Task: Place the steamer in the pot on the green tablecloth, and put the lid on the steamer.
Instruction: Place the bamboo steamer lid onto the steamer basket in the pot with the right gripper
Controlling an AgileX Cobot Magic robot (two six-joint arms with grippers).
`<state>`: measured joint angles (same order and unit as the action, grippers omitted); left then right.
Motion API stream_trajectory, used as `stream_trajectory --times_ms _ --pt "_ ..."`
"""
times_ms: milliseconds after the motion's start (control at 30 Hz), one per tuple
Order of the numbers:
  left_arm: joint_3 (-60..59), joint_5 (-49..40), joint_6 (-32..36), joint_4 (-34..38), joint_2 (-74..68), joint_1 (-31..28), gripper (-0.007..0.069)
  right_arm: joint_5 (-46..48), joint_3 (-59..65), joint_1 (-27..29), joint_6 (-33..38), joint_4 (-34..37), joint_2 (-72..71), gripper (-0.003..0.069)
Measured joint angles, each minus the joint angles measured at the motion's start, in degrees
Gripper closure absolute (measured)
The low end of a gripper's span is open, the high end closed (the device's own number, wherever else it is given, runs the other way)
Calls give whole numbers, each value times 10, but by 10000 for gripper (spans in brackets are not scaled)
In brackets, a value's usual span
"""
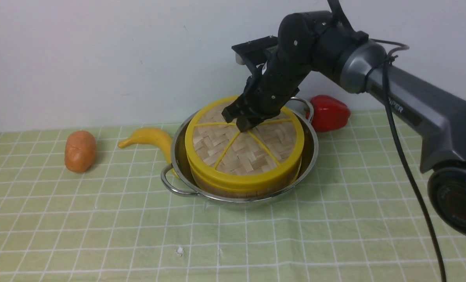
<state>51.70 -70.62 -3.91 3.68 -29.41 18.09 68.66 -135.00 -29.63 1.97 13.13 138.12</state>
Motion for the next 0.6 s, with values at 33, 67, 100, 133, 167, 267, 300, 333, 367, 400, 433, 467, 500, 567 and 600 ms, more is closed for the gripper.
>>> stream_trajectory --times_ms 33,67,100,133,167,267,300,333,367,400,433,467,500,567,600 --pt "0 0 0 0 0 0 623 1 0 0 0 0 0 513" --pt "0 0 0 0 0 0 623 1 0 0 0 0 0 513" --pt "0 0 0 0 0 0 623 2 0 0 0 0 0 513" --pt "0 0 0 0 0 0 623 3 0 0 0 0 -1 513" --pt "0 0 0 0 0 0 623 3 0 0 0 0 -2 513" --pt "0 0 0 0 0 0 622 4 0 0 0 -1 -3 513" --pt "0 0 0 0 0 0 622 5 0 0 0 -2 -3 513" --pt "0 0 0 0 0 0 622 5 0 0 0 -2 -4 513" --pt "0 0 0 0 0 0 622 5 0 0 0 -2 -4 513" --pt "0 0 0 0 0 0 622 5 0 0 0 -3 -4 514" --pt "0 0 0 0 0 0 622 5 0 0 0 -3 -4 514" --pt "0 0 0 0 0 0 622 5 0 0 0 -3 -4 514" --pt "0 0 0 0 0 0 622 5 0 0 0 -3 -4 514" --pt "0 0 0 0 0 0 622 6 -1 0 0 -4 -5 514" --pt "0 0 0 0 0 0 622 7 -2 0 0 -4 -5 514"
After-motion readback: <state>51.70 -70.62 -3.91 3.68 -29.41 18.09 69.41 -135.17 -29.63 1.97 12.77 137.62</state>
